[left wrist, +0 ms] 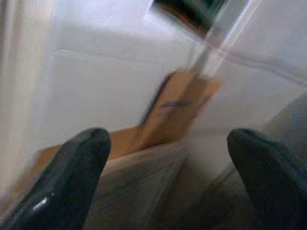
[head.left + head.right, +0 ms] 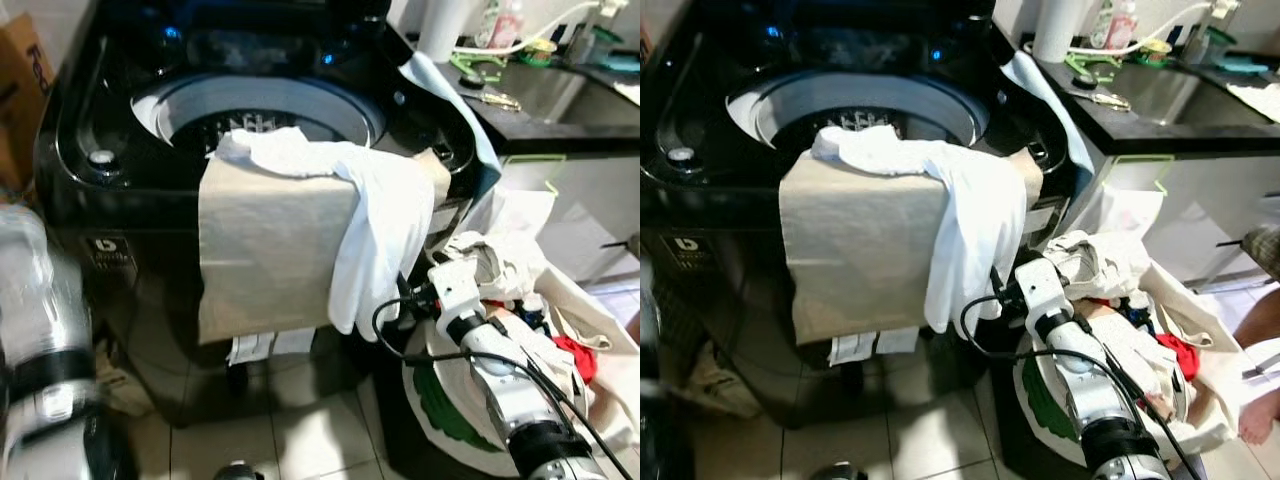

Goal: Clothes washing

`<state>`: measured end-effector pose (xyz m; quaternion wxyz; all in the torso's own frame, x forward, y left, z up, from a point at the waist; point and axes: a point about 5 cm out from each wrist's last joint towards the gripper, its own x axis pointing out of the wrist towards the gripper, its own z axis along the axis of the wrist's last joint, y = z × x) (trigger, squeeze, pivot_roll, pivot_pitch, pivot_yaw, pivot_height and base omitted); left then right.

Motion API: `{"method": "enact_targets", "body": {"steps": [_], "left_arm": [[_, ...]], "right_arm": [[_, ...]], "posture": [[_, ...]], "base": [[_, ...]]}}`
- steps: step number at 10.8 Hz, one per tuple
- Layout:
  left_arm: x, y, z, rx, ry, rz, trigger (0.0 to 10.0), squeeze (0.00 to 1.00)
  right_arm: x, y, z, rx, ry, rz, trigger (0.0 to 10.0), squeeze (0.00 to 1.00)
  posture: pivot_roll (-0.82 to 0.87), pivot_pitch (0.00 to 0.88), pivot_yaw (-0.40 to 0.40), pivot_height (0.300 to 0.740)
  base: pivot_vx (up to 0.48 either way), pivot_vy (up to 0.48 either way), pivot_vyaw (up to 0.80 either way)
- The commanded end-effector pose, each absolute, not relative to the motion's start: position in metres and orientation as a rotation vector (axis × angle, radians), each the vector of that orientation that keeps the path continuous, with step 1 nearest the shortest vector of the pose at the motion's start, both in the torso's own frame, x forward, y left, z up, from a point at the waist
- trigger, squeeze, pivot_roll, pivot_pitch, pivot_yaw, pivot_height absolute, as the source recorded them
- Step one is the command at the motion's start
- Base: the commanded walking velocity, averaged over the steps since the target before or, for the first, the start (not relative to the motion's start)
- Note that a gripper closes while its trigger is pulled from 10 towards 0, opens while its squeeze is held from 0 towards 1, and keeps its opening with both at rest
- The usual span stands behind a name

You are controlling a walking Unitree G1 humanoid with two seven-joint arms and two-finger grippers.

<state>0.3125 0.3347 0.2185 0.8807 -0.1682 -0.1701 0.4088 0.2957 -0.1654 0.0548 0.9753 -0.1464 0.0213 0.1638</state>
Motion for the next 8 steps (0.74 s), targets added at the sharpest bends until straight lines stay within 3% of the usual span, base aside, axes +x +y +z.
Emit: {"method": "enact_targets", "body": {"steps": [1,5,8], "left_arm": [[0.315,0.335,0.228,-0.472,-0.377,0.822,10.0,0.00],[0.326,0.321,0.244,-0.773,-0.398,0.675,10.0,0.00],[0.329,0.320,0.278,-0.795,-0.490,0.598,10.0,0.00]], "right_arm": [[0.294,-0.168,0.054,-0.302,0.048,0.326,10.0,0.00],[0.294,-0.167,0.053,-0.297,0.053,0.328,10.0,0.00],[0.293,-0.166,0.051,-0.298,0.059,0.331,10.0,0.00]], "posture": [[0.06,0.000,-0.078,0.740],[0.06,0.000,-0.075,0.740],[0.06,0.000,-0.076,0.740]], "base": [[0.000,0.000,0.00],[0.000,0.000,0.00],[0.000,0.000,0.00]]}}
